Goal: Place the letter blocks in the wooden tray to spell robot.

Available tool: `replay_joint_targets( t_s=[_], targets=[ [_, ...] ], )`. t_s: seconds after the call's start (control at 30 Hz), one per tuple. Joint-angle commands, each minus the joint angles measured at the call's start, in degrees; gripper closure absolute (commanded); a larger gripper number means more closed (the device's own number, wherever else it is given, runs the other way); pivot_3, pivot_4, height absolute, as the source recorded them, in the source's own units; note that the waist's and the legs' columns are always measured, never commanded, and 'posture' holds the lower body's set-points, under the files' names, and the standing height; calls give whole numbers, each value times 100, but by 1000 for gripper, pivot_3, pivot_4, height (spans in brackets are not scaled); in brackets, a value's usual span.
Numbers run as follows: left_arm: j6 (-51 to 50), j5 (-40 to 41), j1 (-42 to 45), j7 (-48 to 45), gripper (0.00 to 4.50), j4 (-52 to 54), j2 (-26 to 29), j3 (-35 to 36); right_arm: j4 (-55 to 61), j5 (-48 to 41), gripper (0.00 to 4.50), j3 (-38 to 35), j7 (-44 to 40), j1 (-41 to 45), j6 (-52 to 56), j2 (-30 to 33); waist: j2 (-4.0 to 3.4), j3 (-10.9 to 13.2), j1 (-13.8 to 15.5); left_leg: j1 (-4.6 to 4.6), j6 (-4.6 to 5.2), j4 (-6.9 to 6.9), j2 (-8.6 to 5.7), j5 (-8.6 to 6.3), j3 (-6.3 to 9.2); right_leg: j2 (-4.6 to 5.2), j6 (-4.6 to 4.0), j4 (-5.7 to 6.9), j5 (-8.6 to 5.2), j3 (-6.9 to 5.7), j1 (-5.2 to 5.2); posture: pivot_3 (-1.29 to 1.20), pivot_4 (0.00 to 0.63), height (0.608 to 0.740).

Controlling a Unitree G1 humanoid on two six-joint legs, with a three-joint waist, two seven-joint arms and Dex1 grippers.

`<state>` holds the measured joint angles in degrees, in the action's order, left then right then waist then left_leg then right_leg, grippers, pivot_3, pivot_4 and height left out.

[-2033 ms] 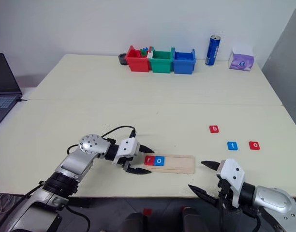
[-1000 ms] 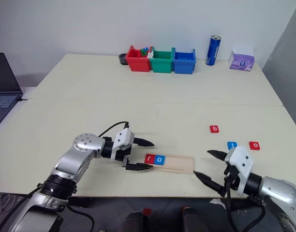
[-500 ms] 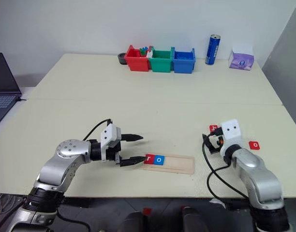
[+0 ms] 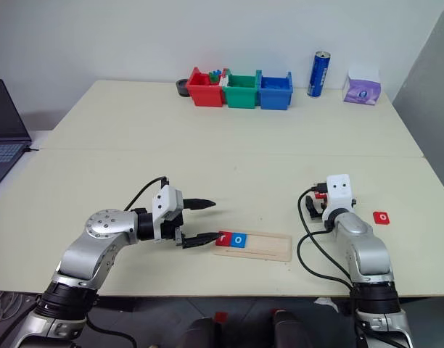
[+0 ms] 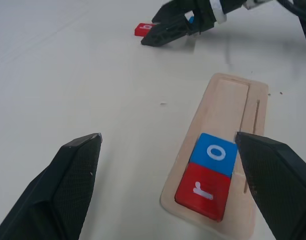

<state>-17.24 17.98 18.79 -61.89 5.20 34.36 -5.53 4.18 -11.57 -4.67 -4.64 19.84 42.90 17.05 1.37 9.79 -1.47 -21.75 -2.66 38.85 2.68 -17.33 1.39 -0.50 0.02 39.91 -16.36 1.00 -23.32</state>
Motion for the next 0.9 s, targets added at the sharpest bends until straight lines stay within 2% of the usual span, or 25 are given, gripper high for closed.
replay_joint_targets(
  t_s=[0.03, 0.13, 0.33, 0.43, 0.53, 0.7, 0.77, 0.9],
  targets=[
    [-71, 212, 96, -63, 6, 276, 56, 113, -179, 13, 180, -119, -35, 83, 12, -24, -1, -1, -10, 1, 0, 0, 0, 0, 0, 0, 0, 1, 0, 1, 0, 0, 150, 740],
    [-106, 249, 112, -118, 0, 273, 100, 111, -285, 56, 927, -86, -78, 119, -25, -31, -1, -1, -18, 1, 0, 0, 1, 0, 1, 0, 0, 2, 0, 0, 0, 0, 150, 740],
    [-109, 275, 180, -272, 0, 243, 177, 62, -323, 223, 2991, 125, -109, 103, -115, -29, 0, -1, -12, 1, 0, 1, -1, 0, 1, 1, 0, 1, 0, -1, 1, 0, 150, 740],
    [-93, 274, 212, -388, 0, 231, 200, 24, 143, 267, 3031, 165, -171, 8, -26, 68, -1, -1, -13, 2, 0, 0, 0, 0, 1, 1, 0, 2, 0, 0, 1, 0, 150, 740],
    [-38, 237, 188, -548, 0, 276, 273, -44, 1211, 129, 3031, 212, -334, -273, 398, 225, -6, 3, -6, -2, 0, -2, 0, 0, 4, 1, 0, -1, 0, -3, 1, 0, 150, 740],
    [81, 199, 124, -761, 0, 359, 337, -207, 3291, -168, 3031, 221, -264, -1247, 1428, 125, -10, 5, -9, -14, 0, -9, 2, -1, 6, 0, 1, -5, -4, -3, -12, 0, 150, 740],
    [92, 195, 165, -776, 0, 375, 290, -273, 3987, -127, 3031, 527, -242, -1757, 1600, 229, -10, 5, -8, -14, 0, -9, 1, -1, 7, 0, 1, -4, -5, -5, -12, 0, 150, 740],
    [108, 226, 231, -841, 0, 420, 245, -384, 4657, 28, 3031, 652, 267, -2518, 1951, -244, -9, 5, -13, -11, 0, -6, 1, 0, 6, 0, 10, -2, -10, -3, -10, 0, 150, 740]
  ],
)
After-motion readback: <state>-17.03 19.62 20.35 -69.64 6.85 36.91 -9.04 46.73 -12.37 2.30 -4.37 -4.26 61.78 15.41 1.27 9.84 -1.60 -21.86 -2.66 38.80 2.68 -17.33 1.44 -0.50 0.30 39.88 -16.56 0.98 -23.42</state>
